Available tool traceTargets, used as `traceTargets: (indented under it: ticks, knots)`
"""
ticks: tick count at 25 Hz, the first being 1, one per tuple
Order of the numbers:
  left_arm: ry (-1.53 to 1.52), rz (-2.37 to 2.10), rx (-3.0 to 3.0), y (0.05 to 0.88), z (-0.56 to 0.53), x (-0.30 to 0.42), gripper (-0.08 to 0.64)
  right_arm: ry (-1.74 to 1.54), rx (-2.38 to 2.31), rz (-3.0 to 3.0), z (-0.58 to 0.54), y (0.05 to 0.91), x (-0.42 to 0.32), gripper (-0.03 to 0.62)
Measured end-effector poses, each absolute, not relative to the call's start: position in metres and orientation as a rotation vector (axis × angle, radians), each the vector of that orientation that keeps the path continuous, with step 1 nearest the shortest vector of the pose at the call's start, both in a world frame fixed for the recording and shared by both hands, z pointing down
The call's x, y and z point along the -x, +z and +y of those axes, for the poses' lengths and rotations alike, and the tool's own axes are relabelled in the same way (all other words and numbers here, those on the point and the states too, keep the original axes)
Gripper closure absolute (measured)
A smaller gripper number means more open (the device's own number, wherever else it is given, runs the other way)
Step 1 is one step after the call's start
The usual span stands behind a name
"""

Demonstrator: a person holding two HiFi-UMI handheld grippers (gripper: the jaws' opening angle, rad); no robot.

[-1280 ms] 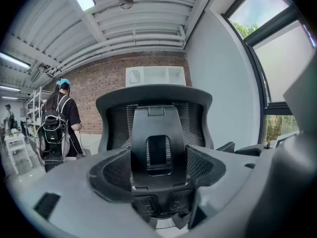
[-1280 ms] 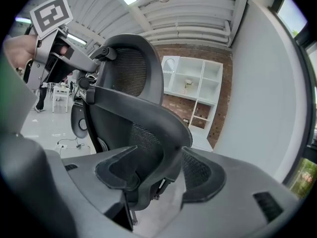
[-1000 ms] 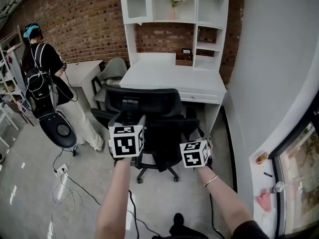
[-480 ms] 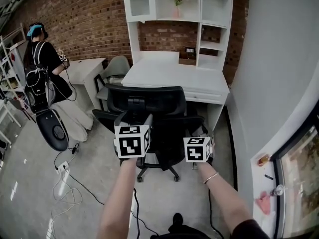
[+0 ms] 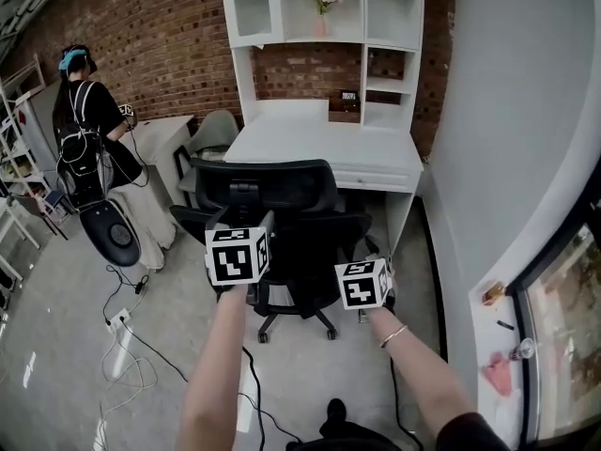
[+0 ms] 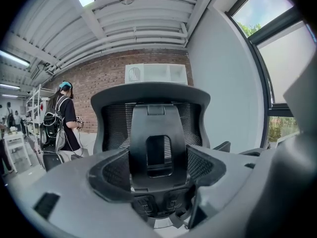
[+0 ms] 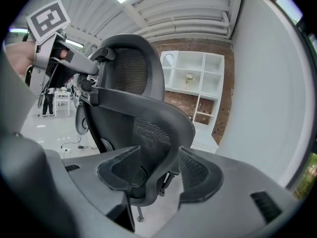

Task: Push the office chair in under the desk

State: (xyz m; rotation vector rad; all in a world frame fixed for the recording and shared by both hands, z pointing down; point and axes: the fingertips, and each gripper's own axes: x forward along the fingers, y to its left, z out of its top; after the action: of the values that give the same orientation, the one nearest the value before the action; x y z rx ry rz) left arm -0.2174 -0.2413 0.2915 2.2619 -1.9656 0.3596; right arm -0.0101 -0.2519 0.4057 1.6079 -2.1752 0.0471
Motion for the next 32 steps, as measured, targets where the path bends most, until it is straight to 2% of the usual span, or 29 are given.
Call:
traceTargets:
  ticks: [10,17,25,32]
  knots:
    - [0.364,-1.984,-2.276,0.29,-0.213,0.214,0.252,0.106,-1.575,-2.264,-0.197,0.402,0.01,0.356]
    - [0.325,-1.95,-2.283,0.307,-0.162,0.212,0.257,0.137,-1.565,-2.31,-0.157,0.399,0.018,0.403]
    - [0.378,-1.834,-2.315,0.351,-0.104,0.191,0.321,0.189,-1.542,-2.356,-0.106,0.407,0.027,0.483]
    - [0.413,-1.779,-2.319,0.383,-0.064,0.17,0.426,0.21,-1.52,-2.356,-0.065,0.423,0.026,0.568]
